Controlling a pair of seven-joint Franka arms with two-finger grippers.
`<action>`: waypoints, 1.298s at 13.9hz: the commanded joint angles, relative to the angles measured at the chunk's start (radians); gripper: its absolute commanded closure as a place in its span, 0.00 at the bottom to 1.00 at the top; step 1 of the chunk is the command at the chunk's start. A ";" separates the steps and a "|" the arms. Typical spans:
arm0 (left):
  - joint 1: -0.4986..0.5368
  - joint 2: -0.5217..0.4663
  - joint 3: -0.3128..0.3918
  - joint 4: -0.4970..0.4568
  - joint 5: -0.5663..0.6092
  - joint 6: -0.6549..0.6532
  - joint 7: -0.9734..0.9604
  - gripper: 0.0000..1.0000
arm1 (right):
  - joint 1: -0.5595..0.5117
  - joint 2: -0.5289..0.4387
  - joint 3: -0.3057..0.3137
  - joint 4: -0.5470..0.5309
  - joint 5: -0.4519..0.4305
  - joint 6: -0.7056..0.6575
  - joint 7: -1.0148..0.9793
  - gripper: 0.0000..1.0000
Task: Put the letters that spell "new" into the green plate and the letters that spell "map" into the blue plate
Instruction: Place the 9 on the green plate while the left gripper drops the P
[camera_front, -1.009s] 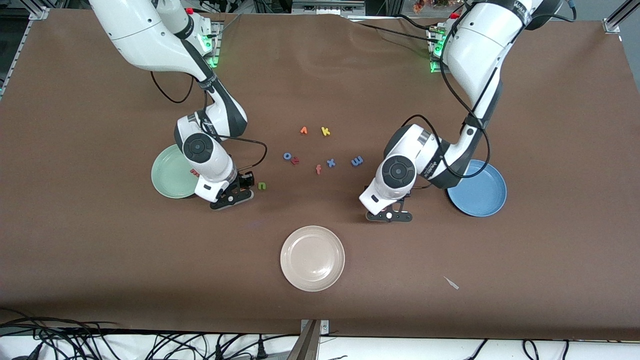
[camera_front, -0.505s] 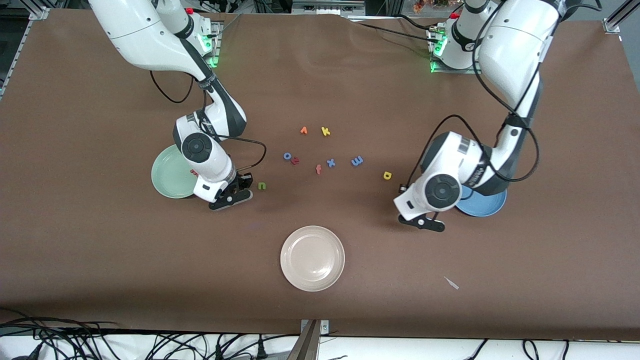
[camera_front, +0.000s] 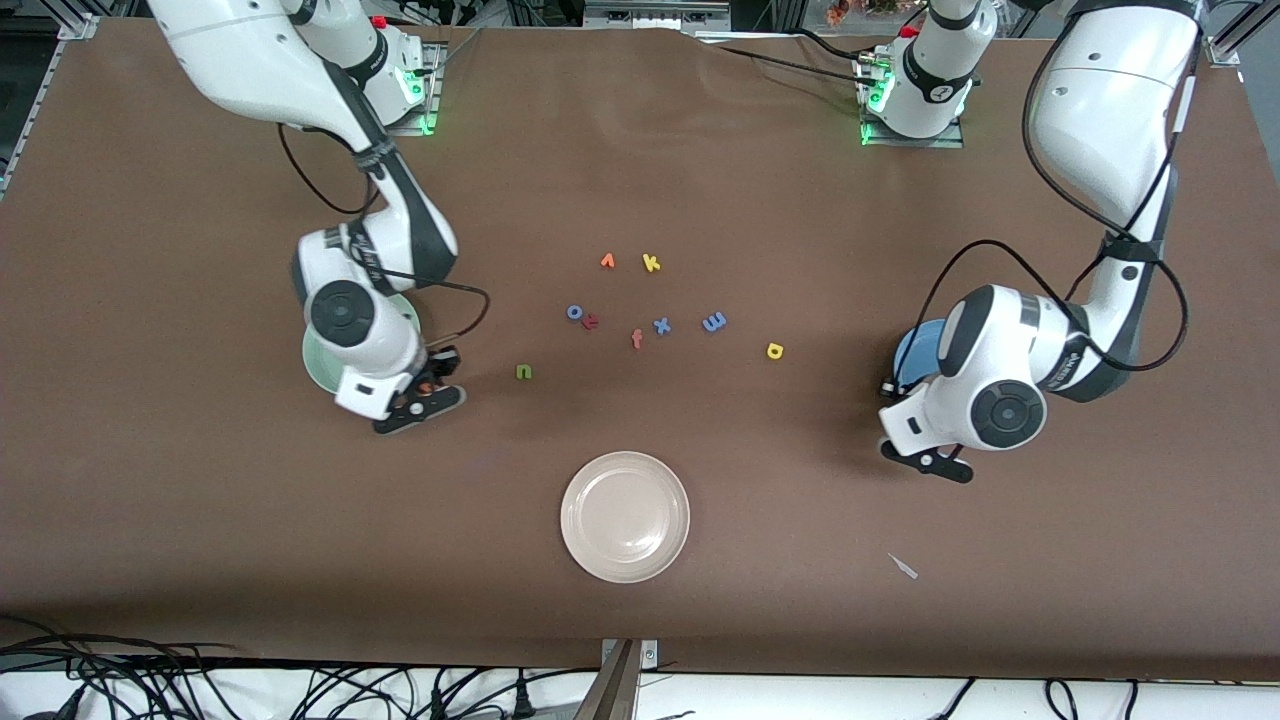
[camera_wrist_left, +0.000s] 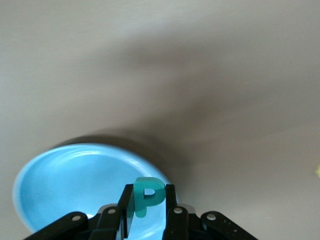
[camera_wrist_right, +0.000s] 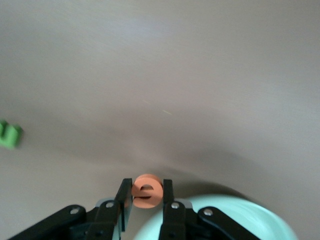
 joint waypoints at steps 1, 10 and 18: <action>0.058 -0.129 -0.013 -0.216 0.051 0.155 0.025 0.90 | -0.010 -0.051 -0.039 -0.062 0.019 -0.031 -0.089 0.76; 0.096 -0.166 -0.055 -0.266 0.037 0.129 0.036 0.00 | -0.009 -0.177 -0.076 -0.326 0.019 0.133 -0.069 0.41; 0.104 -0.180 -0.294 -0.305 -0.038 0.177 -0.271 0.00 | 0.013 -0.097 0.086 -0.176 0.019 0.135 0.256 0.40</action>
